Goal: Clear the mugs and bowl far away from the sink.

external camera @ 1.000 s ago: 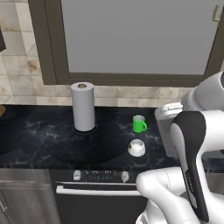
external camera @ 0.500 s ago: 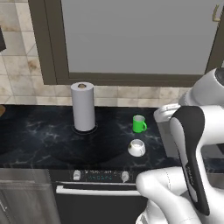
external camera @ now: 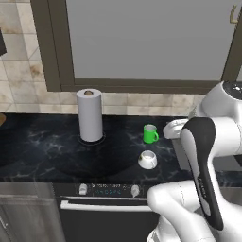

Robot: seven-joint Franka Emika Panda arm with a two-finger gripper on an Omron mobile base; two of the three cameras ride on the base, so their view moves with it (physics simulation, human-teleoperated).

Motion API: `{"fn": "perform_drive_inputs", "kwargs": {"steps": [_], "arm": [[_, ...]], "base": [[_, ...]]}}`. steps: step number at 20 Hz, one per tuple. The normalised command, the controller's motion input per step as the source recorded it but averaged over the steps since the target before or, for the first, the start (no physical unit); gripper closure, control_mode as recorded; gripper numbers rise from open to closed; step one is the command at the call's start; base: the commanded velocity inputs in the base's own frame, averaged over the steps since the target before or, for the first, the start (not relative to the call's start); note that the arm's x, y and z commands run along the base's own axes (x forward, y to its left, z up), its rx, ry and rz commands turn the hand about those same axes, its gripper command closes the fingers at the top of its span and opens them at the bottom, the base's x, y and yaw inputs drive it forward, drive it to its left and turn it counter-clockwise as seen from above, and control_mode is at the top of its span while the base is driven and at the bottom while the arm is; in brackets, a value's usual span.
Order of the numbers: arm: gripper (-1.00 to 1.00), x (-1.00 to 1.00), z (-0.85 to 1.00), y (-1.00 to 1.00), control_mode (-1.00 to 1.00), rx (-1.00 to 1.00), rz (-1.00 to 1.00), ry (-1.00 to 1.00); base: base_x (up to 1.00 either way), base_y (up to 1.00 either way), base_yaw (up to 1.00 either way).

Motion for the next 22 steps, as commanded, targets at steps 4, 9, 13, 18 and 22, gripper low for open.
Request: {"fn": "perform_drive_inputs", "kwargs": {"steps": [4,9,13,18,22], "arm": [[-1.0,0.25,-0.37,0.0,-1.0,0.0,0.0,0.11],[-1.0,0.22,-0.33,0.0,-1.0,0.0,0.0,0.03],[-1.0,0.24,-0.35,0.0,-1.0,0.0,0.0,0.05],[-1.0,0.13,-0.43,0.0,-1.0,0.0,0.0,0.07],[-1.0,0.05,-0.48,0.0,-1.0,0.0,0.0,0.15]], "base": [[0.0,0.0,0.0],[0.0,0.0,0.0],[0.0,0.0,0.0],[0.0,0.0,0.0],[0.0,0.0,0.0]]}}
